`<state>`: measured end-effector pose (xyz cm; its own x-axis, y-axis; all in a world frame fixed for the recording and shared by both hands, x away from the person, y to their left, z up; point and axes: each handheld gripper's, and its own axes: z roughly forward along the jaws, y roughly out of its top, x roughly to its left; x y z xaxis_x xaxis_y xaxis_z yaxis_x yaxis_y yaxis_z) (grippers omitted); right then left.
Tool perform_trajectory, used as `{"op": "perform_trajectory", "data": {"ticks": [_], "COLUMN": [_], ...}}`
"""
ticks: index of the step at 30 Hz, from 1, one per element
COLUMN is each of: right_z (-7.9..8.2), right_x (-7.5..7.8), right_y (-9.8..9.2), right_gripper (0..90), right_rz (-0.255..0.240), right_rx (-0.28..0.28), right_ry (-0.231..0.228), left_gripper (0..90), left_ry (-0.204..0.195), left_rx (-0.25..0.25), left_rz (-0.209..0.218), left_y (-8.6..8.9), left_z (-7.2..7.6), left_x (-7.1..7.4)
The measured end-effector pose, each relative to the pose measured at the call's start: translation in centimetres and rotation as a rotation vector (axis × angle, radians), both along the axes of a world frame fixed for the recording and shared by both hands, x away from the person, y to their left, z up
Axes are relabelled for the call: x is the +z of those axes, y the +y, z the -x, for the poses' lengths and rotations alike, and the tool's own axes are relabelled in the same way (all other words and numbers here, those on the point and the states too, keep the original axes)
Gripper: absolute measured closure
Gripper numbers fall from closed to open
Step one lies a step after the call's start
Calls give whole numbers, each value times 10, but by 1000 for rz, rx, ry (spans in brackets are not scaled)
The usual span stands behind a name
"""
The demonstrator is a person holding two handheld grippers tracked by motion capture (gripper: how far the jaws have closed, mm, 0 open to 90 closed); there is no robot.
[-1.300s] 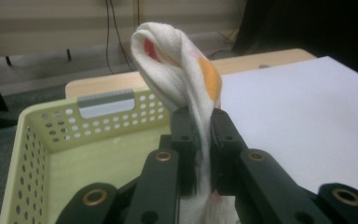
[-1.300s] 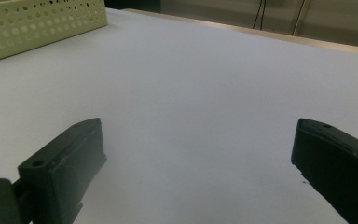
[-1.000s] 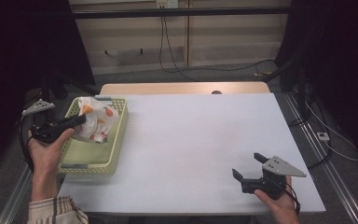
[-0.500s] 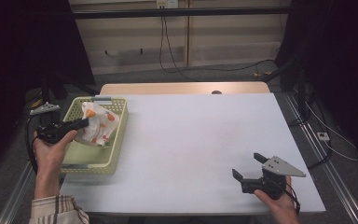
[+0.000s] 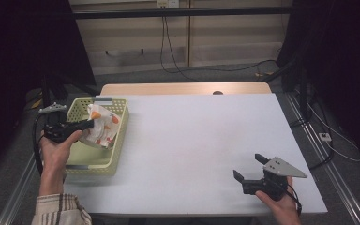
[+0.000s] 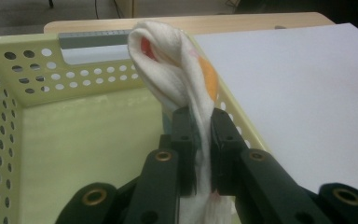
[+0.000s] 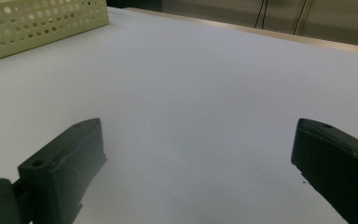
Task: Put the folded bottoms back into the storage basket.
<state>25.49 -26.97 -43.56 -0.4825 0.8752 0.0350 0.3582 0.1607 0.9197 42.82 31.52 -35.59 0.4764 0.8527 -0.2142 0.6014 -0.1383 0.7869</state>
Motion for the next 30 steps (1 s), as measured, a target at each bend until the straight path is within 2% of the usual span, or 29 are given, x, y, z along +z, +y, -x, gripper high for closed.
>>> {"op": "perform_trajectory", "data": {"ticks": [3, 11, 22, 24, 27, 30], "right_z": [0, 0, 0, 0, 0, 0], "right_x": [0, 0, 0, 0, 0, 0], "right_y": [0, 0, 1, 0, 0, 0], "right_gripper": [24, 24, 25, 24, 25, 24], "right_rz": [-3, -3, 0, -1, 0, -2], "right_rx": [-2, 3, 5, 4, 3, 4], "right_ry": [0, 1, 2, 3, 4, 2], "left_gripper": [824, 823, 818, 817, 817, 816], "left_ry": [15, 21, 24, 32, 40, 45], "left_rx": [-4, -5, -2, -2, 2, 6], "left_rz": [-5, -13, -63, -48, -68, -48], "left_y": [-2, -3, -12, -14, -16, -14], "left_z": [-4, -10, -18, -22, -27, -31], "left_x": [-4, -8, -14, -17, -19, -18]}}
